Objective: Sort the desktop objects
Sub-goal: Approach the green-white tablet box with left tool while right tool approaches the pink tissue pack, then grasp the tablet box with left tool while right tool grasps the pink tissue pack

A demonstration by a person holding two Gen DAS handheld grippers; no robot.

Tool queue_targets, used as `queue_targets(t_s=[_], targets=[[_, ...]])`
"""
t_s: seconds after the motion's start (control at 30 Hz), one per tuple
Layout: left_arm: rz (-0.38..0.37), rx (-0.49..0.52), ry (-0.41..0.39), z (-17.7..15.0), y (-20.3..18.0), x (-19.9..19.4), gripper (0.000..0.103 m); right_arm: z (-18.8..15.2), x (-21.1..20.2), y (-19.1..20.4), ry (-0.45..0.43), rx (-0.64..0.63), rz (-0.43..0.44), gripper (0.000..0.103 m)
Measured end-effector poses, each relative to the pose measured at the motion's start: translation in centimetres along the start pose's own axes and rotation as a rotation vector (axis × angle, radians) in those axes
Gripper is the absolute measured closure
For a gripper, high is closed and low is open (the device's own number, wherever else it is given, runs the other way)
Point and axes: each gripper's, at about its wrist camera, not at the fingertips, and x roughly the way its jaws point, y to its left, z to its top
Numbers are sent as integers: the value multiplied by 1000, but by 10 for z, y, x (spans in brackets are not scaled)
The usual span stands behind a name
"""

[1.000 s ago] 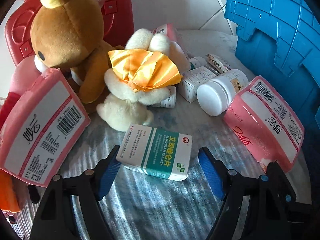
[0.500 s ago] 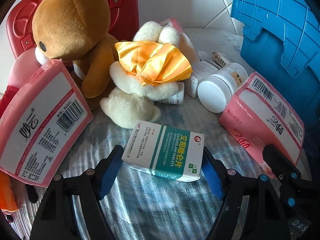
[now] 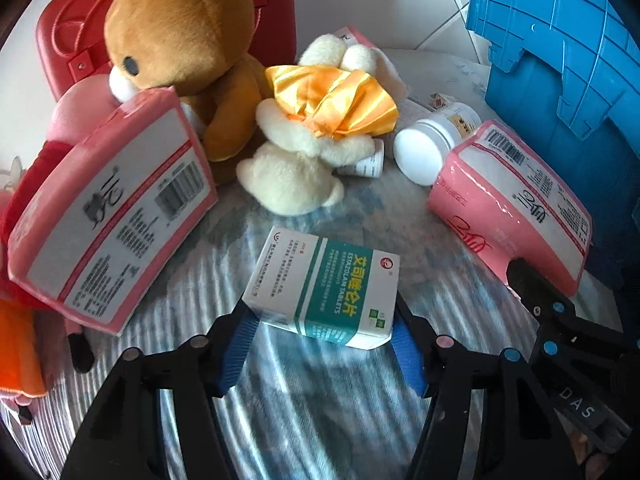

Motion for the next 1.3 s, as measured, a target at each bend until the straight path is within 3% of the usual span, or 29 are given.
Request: queue_targets(t_s=[0.07, 0.17, 0.2, 0.23, 0.27, 0.33, 0.7, 0.9, 0.97, 1.07, 1.13, 1.2, 1.3], targets=[[13, -6, 2, -9, 4, -9, 41, -14, -14, 7, 24, 11, 47, 69], [28, -29, 6, -19, 11, -21, 41, -31, -34, 15, 30, 9, 121, 66], [29, -37, 8, -21, 15, -24, 41, -34, -40, 16, 14, -1, 121, 59], [32, -44, 10, -22, 15, -24, 41, -35, -45, 16, 2, -14, 95, 25], [37, -50, 10, -22, 16, -24, 41, -35, -48, 16, -12, -23, 62, 4], [44, -64, 0, -22, 17, -24, 41, -32, -49, 13, -48, -27, 21, 0], [51, -79, -33, 1, 6, -5, 41, 8, -5, 4, -78, -131, -76, 0], [73, -67, -36, 21, -4, 14, 41, 29, 17, 7, -72, -187, -61, 0], [73, -76, -33, 21, 0, 14, 41, 34, 19, 6, -64, -175, -17, 1], [104, -66, -36, 19, 6, 11, 41, 32, 13, 4, -2, -130, 193, 11], [114, -75, -33, 18, 11, 10, 41, 28, 3, 8, 23, -136, 281, 11], [124, -82, -33, 18, 17, 10, 41, 25, -3, 12, 25, -148, 293, 1], [117, -95, -30, 18, 23, 11, 41, 27, -5, 21, -27, -185, 202, 0]])
